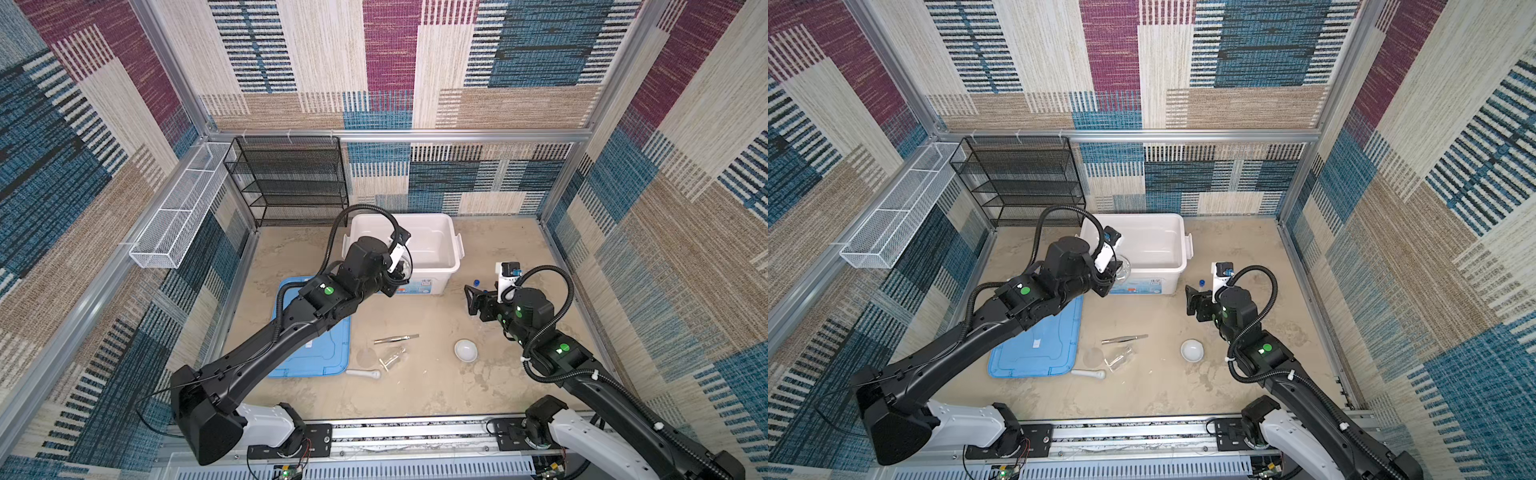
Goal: Organize the chemistry lab equipment
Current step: 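Lift the flask with the left gripper and carry it over the white bin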
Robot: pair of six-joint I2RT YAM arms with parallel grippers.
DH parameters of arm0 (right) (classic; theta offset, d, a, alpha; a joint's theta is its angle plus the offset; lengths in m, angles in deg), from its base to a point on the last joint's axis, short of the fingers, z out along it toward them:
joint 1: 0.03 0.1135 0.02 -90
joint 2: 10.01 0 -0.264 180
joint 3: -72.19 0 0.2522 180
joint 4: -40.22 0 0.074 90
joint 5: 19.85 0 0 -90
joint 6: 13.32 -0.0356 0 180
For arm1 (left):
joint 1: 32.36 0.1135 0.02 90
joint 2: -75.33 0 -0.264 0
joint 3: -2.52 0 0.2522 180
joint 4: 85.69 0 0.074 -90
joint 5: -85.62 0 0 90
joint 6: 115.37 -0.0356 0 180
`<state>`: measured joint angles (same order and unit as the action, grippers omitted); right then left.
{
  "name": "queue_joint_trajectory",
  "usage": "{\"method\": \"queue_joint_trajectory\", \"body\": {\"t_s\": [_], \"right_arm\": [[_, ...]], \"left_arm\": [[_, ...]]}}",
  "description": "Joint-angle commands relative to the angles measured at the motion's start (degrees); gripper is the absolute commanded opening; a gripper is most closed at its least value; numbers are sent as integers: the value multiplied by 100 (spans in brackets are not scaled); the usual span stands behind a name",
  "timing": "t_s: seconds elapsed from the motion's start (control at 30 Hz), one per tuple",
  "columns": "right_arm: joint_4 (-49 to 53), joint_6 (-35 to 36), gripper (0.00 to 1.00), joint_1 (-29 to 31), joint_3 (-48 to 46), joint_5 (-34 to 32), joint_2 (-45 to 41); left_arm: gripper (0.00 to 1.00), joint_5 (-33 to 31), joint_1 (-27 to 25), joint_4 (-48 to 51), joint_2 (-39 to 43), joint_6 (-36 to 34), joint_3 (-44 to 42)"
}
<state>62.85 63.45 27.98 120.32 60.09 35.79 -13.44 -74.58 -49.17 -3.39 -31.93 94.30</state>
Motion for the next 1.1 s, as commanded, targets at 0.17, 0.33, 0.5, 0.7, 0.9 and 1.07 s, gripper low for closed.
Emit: {"method": "queue_joint_trajectory", "body": {"t_s": [0.17, 0.33, 0.5, 0.7, 0.9, 1.07], "right_arm": [[-341, -76, 91, -4, 52, 272, 98], [-324, -96, 91, -1, 39, 279, 74], [-297, -125, 91, 1, 17, 284, 56], [-289, -150, 91, -3, -9, 254, 19], [-262, -136, 91, 0, -36, 181, -9], [-305, -135, 91, -3, -46, 187, 58]], "left_arm": [[19, 399, 923, 197, -1025, -72, 915], [18, 630, 1323, 48, -1633, 85, 1257], [18, 834, 1557, 347, -2379, 94, 1963], [15, 987, 1691, 1034, -3317, 72, 2957], [15, 996, 1742, 1110, -3698, 107, 3105], [14, 961, 1761, 1104, -3911, 129, 3145]]}}
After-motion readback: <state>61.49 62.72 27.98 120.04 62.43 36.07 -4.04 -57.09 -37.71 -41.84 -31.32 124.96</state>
